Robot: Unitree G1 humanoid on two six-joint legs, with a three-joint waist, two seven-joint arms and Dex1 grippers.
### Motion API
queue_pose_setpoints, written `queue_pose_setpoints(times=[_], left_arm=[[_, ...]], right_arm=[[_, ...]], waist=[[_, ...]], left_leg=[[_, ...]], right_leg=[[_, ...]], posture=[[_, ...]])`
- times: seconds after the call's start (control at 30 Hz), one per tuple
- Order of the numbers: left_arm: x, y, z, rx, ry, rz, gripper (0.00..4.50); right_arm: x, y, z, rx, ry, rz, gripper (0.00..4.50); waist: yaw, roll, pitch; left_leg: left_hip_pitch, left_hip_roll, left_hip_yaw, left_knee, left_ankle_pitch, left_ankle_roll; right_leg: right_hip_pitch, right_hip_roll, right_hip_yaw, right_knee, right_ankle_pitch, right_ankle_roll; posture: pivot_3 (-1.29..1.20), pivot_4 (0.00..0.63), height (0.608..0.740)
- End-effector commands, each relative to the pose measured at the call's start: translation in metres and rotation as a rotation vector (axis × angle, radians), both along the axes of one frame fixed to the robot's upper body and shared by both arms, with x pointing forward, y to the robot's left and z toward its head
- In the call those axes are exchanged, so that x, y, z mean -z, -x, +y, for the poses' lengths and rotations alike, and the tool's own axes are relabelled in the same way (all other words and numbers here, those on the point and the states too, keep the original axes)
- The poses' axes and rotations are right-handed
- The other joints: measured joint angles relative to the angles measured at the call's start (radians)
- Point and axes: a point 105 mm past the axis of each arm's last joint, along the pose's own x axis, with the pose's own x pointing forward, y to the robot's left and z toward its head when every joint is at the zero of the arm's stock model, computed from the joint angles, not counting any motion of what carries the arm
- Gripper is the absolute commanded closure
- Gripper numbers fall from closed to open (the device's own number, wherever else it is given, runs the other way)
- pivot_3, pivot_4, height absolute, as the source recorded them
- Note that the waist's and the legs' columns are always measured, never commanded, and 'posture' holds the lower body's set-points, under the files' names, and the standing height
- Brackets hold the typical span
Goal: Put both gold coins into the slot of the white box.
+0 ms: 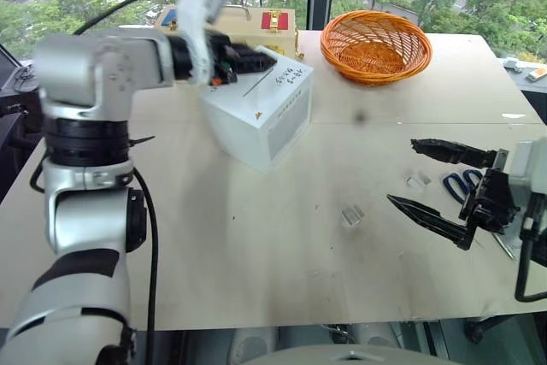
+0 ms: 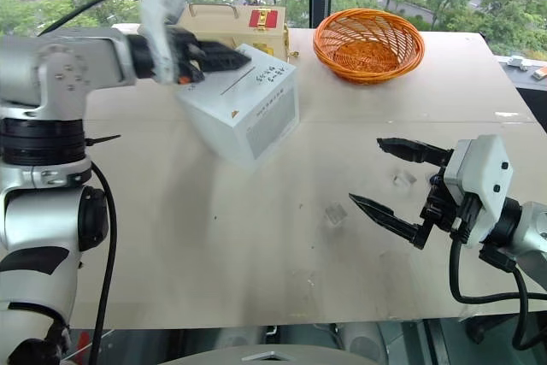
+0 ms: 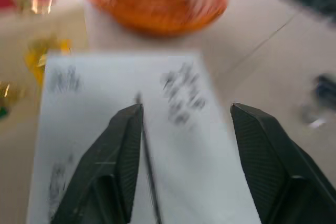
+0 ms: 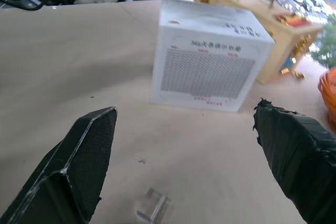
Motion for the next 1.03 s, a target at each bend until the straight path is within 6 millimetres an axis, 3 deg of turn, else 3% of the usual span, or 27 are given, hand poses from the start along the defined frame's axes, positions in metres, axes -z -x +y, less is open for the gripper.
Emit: queue_pose_setpoints(times=[0.03, 0.17, 0.23, 0.3, 0.37, 0.43, 0.53, 0.67, 0.8, 1.03], left_arm=[[-0.014, 0.051, -0.009, 0.287, 0.12, -0.144, 2.05], [-0.004, 0.078, -0.022, 0.427, 0.185, -0.132, 2.05], [0.011, 0.09, -0.029, 0.472, 0.15, -0.13, 2.05], [0.031, 0.097, -0.031, 0.469, 0.101, -0.127, 2.05], [0.052, 0.102, -0.028, 0.444, 0.069, -0.107, 2.05], [0.08, 0.108, -0.021, 0.433, 0.01, -0.084, 2.05], [0.119, 0.109, -0.005, 0.372, -0.067, -0.061, 2.05], [0.141, 0.119, 0.011, 0.344, -0.05, 0.01, 2.05], [0.163, 0.125, 0.027, 0.24, -0.102, 0.03, 0.44], [0.171, 0.127, 0.034, 0.167, -0.1, 0.053, 0.44]], right_arm=[[0.0, 0.003, 0.007, -0.001, -0.043, 0.018, 0.0], [-0.002, -0.002, 0.006, 0.043, -0.049, 0.0, 0.0], [-0.001, -0.008, 0.0, 0.094, -0.048, 0.012, 0.0], [0.008, -0.014, -0.011, 0.182, -0.091, 0.08, 0.0], [0.029, -0.015, -0.025, 0.262, -0.014, 0.142, 0.0], [0.047, -0.004, -0.033, 0.27, 0.071, 0.199, 0.0], [0.057, 0.015, -0.042, 0.271, 0.03, 0.273, 0.0], [0.075, 0.041, -0.058, 0.3, 0.052, 0.356, 0.0], [0.081, 0.051, -0.081, 0.404, 0.057, 0.322, 0.0], [0.089, 0.061, -0.094, 0.452, 0.113, 0.302, 0.0]], waist=[[0.0, 0.001, -0.001], [0.01, 0.0, 0.0], [0.009, 0.0, 0.0], [0.005, 0.0, 0.0], [0.005, 0.0, -0.001], [0.006, 0.001, -0.001], [0.007, 0.002, -0.001], [0.01, 0.002, -0.002], [0.005, 0.005, -0.004], [0.007, 0.007, -0.005]], left_leg=[[0.0, 0.0, 0.0, 0.0, 0.0, 0.0], [-0.001, 0.0, -0.001, 0.002, 0.0, 0.0], [-0.001, 0.0, -0.001, 0.003, 0.0, 0.0], [0.002, -0.001, 0.0, 0.004, 0.0, 0.0], [0.002, -0.001, 0.0, 0.004, 0.0, 0.0], [0.002, 0.0, 0.0, 0.003, 0.0, 0.0], [0.002, 0.0, 0.001, 0.002, 0.0, 0.0], [0.002, 0.001, 0.0, 0.002, 0.0, 0.0], [0.003, 0.005, 0.0, 0.002, 0.0, 0.0], [0.002, 0.007, 0.0, 0.001, -0.001, 0.0]], right_leg=[[0.0, 0.0, 0.001, 0.0, 0.0, 0.0], [0.0, -0.001, -0.001, 0.0, 0.001, 0.001], [0.001, -0.002, -0.001, 0.0, -0.001, -0.001], [0.004, -0.002, 0.002, 0.0, -0.001, -0.002], [0.004, -0.001, 0.001, 0.001, -0.001, -0.003], [0.004, -0.001, 0.001, 0.002, -0.002, -0.003], [0.002, -0.001, 0.0, 0.001, -0.002, -0.003], [0.003, -0.001, -0.001, 0.001, -0.002, -0.002], [0.003, -0.002, 0.0, -0.001, -0.004, 0.001], [0.0, -0.004, 0.0, -0.001, -0.004, 0.001]], posture=[[0.0, 0.15, 0.74], [0.0, 0.15, 0.74], [0.0, 0.15, 0.74], [0.0, 0.15, 0.74], [0.0, 0.15, 0.74], [0.0, 0.15, 0.74], [0.0, 0.15, 0.74], [0.0, 0.15, 0.74], [0.0, 0.15, 0.74], [0.0, 0.15, 0.74]])
